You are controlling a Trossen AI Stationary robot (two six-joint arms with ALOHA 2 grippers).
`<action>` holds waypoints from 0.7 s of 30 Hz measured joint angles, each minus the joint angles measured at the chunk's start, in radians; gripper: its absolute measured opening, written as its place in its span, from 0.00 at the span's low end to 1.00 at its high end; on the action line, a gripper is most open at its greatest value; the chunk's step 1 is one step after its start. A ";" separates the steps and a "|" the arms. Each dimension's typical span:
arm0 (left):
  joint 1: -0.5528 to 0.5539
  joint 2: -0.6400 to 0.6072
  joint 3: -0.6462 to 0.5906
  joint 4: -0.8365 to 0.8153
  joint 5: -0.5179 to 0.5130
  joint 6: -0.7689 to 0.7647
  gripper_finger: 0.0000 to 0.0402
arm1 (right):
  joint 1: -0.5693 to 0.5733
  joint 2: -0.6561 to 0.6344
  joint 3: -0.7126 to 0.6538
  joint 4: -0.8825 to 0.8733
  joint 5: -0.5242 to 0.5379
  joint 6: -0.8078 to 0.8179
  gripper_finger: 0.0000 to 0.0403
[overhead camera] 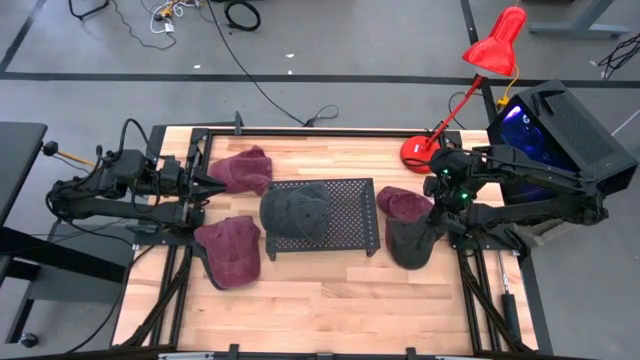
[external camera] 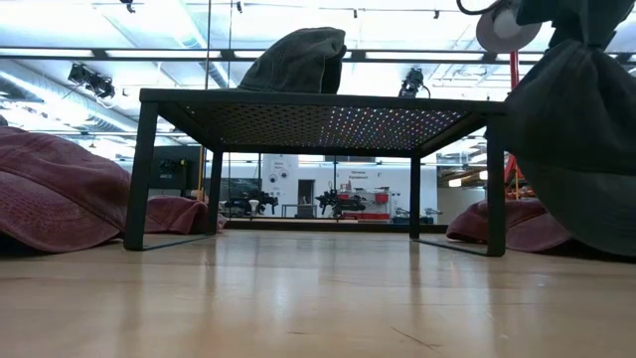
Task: Pick & Place hat
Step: Stack the right black cap on top of the black cap on the shelf
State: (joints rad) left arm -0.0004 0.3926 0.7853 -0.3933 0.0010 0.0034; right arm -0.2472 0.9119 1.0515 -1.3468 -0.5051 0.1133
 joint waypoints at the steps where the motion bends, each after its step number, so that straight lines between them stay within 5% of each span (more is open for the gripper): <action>1: 0.000 0.000 0.000 0.000 0.000 0.000 0.12 | -0.001 0.000 0.000 0.000 0.000 -0.001 0.18; 10: 0.000 0.000 0.000 0.000 0.000 0.000 0.12 | -0.004 -0.002 0.000 -0.025 0.172 -0.070 0.38; 21: 0.000 0.000 0.000 0.000 0.000 0.000 0.12 | -0.068 0.011 0.000 0.000 0.190 -0.330 0.57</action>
State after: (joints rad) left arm -0.0005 0.3927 0.7853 -0.3934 0.0013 0.0036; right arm -0.3157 0.9230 1.0515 -1.3466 -0.3154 -0.2170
